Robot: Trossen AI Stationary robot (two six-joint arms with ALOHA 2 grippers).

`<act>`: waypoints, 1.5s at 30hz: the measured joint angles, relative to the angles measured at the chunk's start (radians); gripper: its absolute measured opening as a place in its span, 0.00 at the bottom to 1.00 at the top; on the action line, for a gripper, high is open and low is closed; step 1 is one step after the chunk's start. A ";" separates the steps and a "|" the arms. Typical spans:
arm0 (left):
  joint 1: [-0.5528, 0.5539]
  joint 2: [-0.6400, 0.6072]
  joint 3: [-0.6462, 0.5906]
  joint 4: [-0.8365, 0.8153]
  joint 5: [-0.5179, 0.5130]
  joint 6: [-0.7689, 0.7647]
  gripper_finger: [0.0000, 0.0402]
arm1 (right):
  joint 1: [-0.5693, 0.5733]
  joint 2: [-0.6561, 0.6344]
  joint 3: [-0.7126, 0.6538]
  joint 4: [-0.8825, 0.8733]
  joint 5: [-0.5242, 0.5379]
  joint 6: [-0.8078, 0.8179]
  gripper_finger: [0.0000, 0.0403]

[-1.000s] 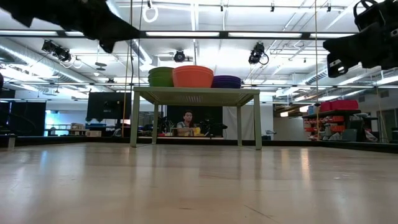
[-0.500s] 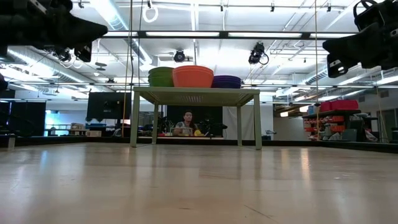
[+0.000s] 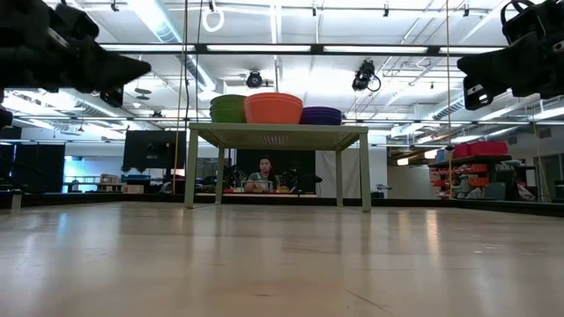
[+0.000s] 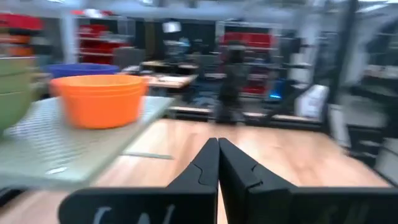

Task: Pick & Place Mini bowls
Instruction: Return to Home Position

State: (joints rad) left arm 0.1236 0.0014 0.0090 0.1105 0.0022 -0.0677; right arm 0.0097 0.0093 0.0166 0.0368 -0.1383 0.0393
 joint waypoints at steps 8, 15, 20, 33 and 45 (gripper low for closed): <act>-0.066 0.003 0.000 -0.056 -0.088 0.044 0.02 | 0.000 0.000 0.000 0.001 0.000 -0.002 0.03; -0.072 0.005 0.000 -0.077 -0.084 0.067 0.05 | 0.000 0.000 0.000 0.001 0.000 -0.002 0.03; -0.071 0.005 -0.001 -0.067 -0.085 0.065 0.05 | 0.000 0.000 0.000 0.001 0.000 0.000 0.03; -0.072 0.005 -0.001 -0.059 -0.085 0.053 0.05 | 0.000 0.000 0.000 0.000 0.000 0.001 0.03; -0.072 0.005 -0.001 -0.057 -0.084 0.053 0.05 | -0.085 -0.009 0.001 -0.007 0.030 -0.043 0.03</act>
State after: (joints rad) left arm 0.0517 0.0063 0.0078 0.0538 -0.0823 -0.0150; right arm -0.0755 0.0006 0.0177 0.0296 -0.1086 -0.0035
